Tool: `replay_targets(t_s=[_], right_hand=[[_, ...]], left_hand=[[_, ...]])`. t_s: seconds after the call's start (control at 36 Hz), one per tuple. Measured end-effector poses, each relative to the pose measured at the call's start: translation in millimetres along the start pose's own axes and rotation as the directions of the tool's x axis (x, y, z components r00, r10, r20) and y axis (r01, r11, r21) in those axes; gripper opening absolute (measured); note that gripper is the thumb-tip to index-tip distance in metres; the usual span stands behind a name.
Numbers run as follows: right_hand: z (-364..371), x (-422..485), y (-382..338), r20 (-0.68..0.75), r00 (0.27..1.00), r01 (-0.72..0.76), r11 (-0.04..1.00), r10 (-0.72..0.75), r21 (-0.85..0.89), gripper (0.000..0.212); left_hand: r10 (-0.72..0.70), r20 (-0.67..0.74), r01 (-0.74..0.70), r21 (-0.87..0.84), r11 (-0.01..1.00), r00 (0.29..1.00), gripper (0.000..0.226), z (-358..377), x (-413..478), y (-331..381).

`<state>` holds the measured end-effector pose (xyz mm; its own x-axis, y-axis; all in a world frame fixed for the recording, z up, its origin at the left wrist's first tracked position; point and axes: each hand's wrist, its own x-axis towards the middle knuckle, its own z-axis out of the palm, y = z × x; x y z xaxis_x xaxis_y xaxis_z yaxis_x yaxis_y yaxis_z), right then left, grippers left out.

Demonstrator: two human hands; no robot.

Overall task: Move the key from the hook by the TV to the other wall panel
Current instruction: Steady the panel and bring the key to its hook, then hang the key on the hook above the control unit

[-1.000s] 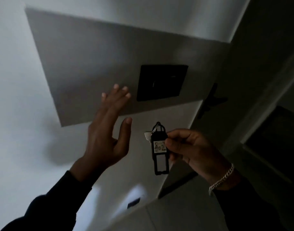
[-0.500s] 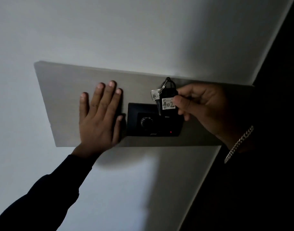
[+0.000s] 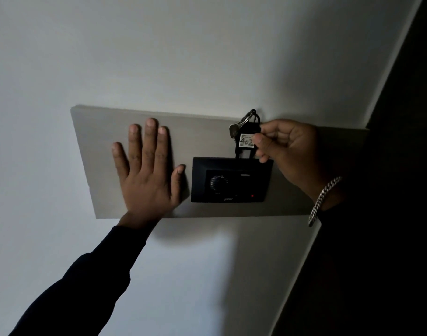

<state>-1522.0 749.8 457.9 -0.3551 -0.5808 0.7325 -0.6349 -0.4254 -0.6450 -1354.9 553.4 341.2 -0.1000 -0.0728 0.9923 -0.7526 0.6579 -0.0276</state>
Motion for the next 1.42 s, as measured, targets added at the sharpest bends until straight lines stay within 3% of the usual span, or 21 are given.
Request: replay_targets(t_s=[0.25,0.42,0.67,0.78,0.89,1.0,1.17,1.33,1.42], right_hand=[[3.7,-20.7,25.1,-0.036,0.998,-0.050,0.992,0.046,-0.120,0.014],[5.4,-32.4,31.3,-0.135,0.991,-0.033,0.977,0.004,-0.213,0.010],[-3.1,-32.5,27.8,-0.118,0.993,-0.028,0.963,-0.004,-0.269,0.041],[-10.7,-25.1,16.5,-0.100,0.992,0.040,0.950,-0.074,-0.309,0.042],[-17.4,-12.9,-4.1,-0.041,0.984,0.146,0.906,-0.176,-0.397,0.039],[-18.6,-3.3,-23.3,0.133,0.962,0.274,0.812,-0.240,-0.516,0.037],[-7.7,9.2,-35.3,0.333,0.925,0.357,0.723,-0.184,-0.592,0.017],[-2.1,18.8,-41.5,0.387,0.899,0.412,0.701,-0.206,-0.583,0.011],[-4.9,16.8,-41.2,0.391,0.896,0.418,0.692,-0.209,-0.588,0.020]], left_hand=[[-0.003,-0.019,0.002,-0.019,1.000,1.000,0.074,-0.4,0.7,0.5],[-0.001,-0.032,0.001,-0.002,1.000,0.999,0.074,0.9,0.7,0.0],[-0.003,-0.023,0.003,-0.012,1.000,1.000,0.074,-1.7,1.0,0.7],[0.000,-0.024,0.000,-0.004,1.000,1.000,0.074,0.1,-0.7,1.1],[-0.003,-0.012,0.003,-0.002,1.000,1.000,0.075,1.3,-0.1,-0.2],[-0.003,-0.009,0.003,-0.001,1.000,1.000,0.074,0.6,-0.2,-0.4],[0.001,0.010,-0.001,-0.007,1.000,1.000,0.073,-2.8,-0.4,0.1],[0.006,0.017,-0.006,-0.006,1.000,1.000,0.073,-2.8,0.8,0.0],[0.008,0.012,-0.008,0.002,1.000,1.000,0.073,-3.1,0.2,-0.7]])
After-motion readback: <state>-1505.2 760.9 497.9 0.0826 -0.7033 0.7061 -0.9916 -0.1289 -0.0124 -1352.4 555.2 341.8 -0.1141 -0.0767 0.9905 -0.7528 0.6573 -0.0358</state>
